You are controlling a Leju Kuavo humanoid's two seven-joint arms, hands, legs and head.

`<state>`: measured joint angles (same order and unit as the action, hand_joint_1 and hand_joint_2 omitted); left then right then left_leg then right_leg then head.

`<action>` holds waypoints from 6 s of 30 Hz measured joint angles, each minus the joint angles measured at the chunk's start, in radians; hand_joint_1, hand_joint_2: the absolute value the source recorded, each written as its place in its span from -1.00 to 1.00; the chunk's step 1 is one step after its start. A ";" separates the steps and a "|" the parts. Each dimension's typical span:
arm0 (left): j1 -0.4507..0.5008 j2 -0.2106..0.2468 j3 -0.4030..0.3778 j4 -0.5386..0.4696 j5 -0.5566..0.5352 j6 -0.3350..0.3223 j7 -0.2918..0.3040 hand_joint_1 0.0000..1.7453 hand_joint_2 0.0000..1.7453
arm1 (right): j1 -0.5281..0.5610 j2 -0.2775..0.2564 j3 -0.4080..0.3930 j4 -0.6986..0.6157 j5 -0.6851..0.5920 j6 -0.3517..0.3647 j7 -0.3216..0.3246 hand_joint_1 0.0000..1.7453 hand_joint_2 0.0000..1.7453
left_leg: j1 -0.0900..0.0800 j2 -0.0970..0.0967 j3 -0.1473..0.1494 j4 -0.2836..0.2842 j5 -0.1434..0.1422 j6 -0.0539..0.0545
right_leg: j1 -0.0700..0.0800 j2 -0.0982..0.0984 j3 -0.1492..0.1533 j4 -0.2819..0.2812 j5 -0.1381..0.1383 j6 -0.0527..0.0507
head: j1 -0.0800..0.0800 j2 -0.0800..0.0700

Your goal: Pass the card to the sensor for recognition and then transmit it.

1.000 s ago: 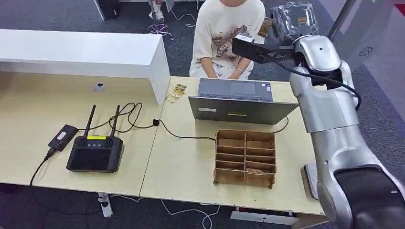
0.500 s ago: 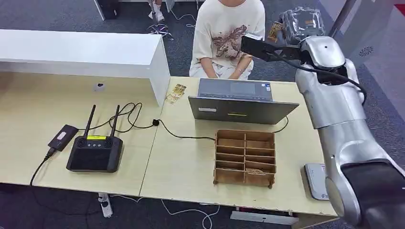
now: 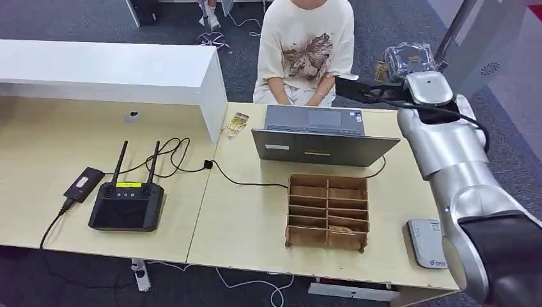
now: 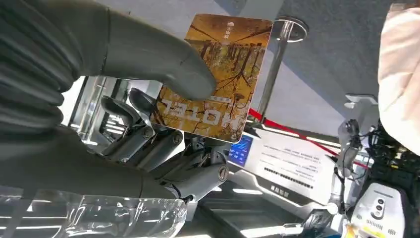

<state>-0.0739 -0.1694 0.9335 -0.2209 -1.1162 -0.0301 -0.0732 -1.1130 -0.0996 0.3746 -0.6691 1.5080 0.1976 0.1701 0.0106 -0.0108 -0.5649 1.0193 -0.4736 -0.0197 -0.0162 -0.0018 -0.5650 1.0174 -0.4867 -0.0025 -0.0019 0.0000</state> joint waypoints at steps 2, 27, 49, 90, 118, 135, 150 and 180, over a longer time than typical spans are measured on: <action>0.000 0.000 0.006 0.000 -0.002 0.000 0.000 -1.00 -1.00 | 0.003 -0.001 -0.001 0.002 0.002 -0.007 0.000 1.00 1.00 | 0.000 0.000 0.000 0.000 0.000 0.000 | 0.000 0.000 0.000 0.000 0.000 0.000 | 0.000 0.000; 0.000 0.005 0.067 0.000 0.018 -0.011 -0.011 -1.00 -1.00 | 0.071 -0.067 -0.394 -0.059 -0.743 0.158 -0.298 1.00 1.00 | 0.000 -0.001 -0.002 0.002 0.000 0.000 | 0.000 -0.002 -0.001 0.000 0.000 0.000 | 0.000 0.000; 0.002 0.014 0.135 0.000 -0.003 -0.006 -0.010 -1.00 -1.00 | 0.616 -0.431 -0.465 -0.458 -1.896 0.246 -0.262 1.00 1.00 | 0.000 -0.003 -0.006 0.003 -0.002 0.002 | 0.000 -0.004 -0.003 -0.001 0.000 0.001 | -0.001 0.000; 0.002 0.008 0.182 0.000 -0.055 -0.044 0.008 -1.00 -1.00 | 1.486 -0.610 -0.662 -0.848 -2.096 0.270 -0.174 1.00 1.00 | 0.000 -0.001 -0.007 0.003 -0.003 0.004 | 0.000 -0.004 -0.004 -0.001 -0.002 0.003 | 0.000 0.000; -0.004 0.009 0.182 0.000 -0.100 -0.046 0.019 -1.00 -1.00 | 1.205 -0.518 -0.487 -0.423 -1.759 0.183 -0.207 1.00 1.00 | 0.000 0.002 -0.006 0.003 -0.003 0.004 | 0.000 0.000 -0.004 0.000 -0.002 0.003 | 0.000 0.000; -0.005 0.010 0.182 0.000 -0.112 -0.048 0.024 -1.00 -1.00 | 1.103 -0.471 -0.441 -0.301 -1.663 0.143 -0.216 1.00 1.00 | 0.000 0.002 -0.006 0.003 -0.003 0.004 | 0.000 0.000 -0.004 0.000 -0.002 0.003 | 0.000 0.000; -0.005 0.009 0.182 0.000 -0.107 -0.051 0.029 -1.00 -1.00 | 1.054 -0.443 -0.427 -0.263 -1.545 0.111 -0.202 1.00 1.00 | 0.000 0.002 -0.006 0.003 -0.003 0.004 | 0.000 0.000 -0.003 0.000 -0.001 0.003 | 0.000 0.000; -0.006 0.009 0.185 0.000 -0.106 -0.051 0.032 -1.00 -1.00 | 0.994 -0.368 -0.482 -0.288 -1.351 0.072 -0.189 1.00 1.00 | 0.000 0.003 -0.005 0.003 -0.003 0.004 | 0.000 0.000 -0.002 0.000 0.000 0.004 | 0.000 0.000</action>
<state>-0.0797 -0.1606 1.1185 -0.2209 -1.2219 -0.0809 -0.0412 -0.1190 -0.4677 -0.1076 -0.9568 0.1571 0.2697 -0.0187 0.0102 -0.0083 -0.5695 1.0225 -0.4763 -0.0154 -0.0164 -0.0014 -0.5670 1.0169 -0.4869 0.0015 -0.0023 0.0000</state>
